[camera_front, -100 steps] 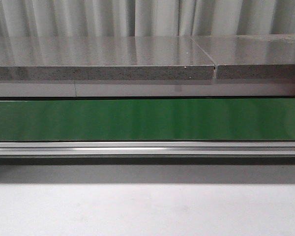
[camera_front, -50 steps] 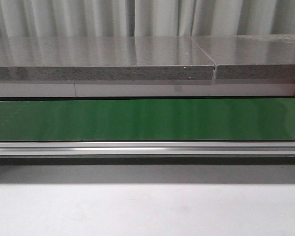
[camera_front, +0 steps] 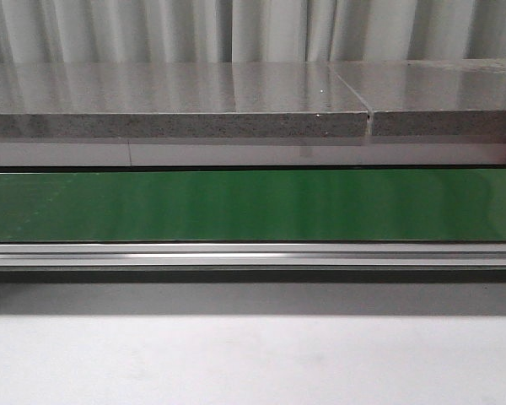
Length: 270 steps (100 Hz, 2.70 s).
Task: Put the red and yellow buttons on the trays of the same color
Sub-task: 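Carry the yellow button into the yellow tray and open the right gripper, then return the right gripper above the belt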
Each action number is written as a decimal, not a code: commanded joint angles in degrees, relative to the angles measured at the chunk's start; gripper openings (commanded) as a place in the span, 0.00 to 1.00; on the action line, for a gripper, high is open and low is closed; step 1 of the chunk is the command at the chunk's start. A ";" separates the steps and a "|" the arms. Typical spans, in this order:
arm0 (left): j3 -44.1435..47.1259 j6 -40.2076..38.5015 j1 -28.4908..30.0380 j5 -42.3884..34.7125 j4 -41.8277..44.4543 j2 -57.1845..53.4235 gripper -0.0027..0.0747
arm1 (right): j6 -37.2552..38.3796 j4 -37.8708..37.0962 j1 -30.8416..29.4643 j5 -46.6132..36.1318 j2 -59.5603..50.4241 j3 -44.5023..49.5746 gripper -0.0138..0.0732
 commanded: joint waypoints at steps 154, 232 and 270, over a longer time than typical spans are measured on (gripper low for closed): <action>-1.28 -0.14 -0.45 -4.03 -0.63 0.55 0.01 | -3.13 4.16 10.23 -4.24 -10.16 -5.05 0.90; -1.28 -0.14 -0.45 -4.03 -0.63 0.55 0.01 | -11.82 4.16 35.80 -4.67 -23.18 -5.05 0.88; -1.28 -0.14 -0.45 -4.03 -0.63 0.55 0.01 | -11.82 4.21 35.80 -2.23 -23.18 -5.05 0.09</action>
